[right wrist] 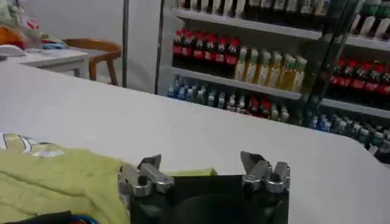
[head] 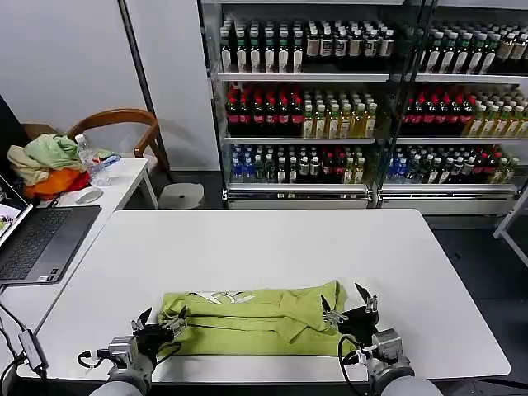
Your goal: Fold and organize the clothes.
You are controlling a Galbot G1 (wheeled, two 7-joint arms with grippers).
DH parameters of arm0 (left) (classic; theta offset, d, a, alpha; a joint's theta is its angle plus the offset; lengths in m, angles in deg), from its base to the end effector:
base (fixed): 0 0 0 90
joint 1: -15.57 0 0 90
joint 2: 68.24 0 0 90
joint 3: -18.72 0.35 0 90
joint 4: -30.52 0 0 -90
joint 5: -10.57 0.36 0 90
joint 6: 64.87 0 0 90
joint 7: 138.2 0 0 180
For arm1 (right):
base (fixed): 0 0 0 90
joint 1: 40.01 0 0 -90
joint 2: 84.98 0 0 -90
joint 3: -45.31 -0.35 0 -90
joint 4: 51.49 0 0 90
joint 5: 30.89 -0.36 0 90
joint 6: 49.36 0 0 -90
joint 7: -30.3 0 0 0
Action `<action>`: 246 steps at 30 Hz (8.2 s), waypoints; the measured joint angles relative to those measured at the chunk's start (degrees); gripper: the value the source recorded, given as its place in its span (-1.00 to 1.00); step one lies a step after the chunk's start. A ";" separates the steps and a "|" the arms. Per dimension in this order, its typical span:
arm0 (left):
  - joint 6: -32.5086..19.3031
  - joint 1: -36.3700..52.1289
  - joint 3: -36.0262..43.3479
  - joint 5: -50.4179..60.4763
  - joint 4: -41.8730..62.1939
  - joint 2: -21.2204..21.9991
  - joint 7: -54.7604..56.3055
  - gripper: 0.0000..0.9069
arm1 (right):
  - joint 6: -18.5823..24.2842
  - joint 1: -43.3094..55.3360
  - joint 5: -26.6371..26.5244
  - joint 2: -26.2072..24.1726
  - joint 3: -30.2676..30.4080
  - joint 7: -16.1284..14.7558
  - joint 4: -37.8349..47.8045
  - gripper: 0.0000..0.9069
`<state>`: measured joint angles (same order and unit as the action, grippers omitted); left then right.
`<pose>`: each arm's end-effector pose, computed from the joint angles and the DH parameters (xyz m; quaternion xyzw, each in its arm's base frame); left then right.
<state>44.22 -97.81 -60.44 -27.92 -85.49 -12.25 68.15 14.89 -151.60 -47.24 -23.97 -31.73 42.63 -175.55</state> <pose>0.2150 0.0570 -0.3035 0.0172 -0.9700 0.0120 0.2422 0.2106 -0.0134 -0.2578 0.1048 -0.9762 0.0975 0.1632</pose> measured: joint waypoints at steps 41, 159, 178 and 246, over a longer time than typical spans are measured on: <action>0.47 1.42 4.03 3.17 2.56 1.58 -0.05 -0.91 | 0.05 0.41 1.13 -0.88 -0.46 0.43 -0.94 1.00; -0.14 5.93 0.09 7.64 -6.82 3.64 -12.79 1.00 | 0.83 4.83 1.70 -2.27 -1.74 -0.14 0.51 1.00; 1.97 1.66 -5.42 4.18 0.28 3.15 -8.56 1.00 | 1.37 4.19 1.52 -2.80 -2.35 -0.27 0.03 1.00; 11.48 -6.37 -31.58 -14.95 -6.22 -13.19 -4.79 -0.91 | 3.82 6.15 1.81 -1.99 0.27 -0.69 0.75 1.00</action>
<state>55.70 -104.18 -92.02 -42.86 -91.71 -25.44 63.36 18.71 -145.45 -45.42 -25.96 -31.46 41.93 -174.80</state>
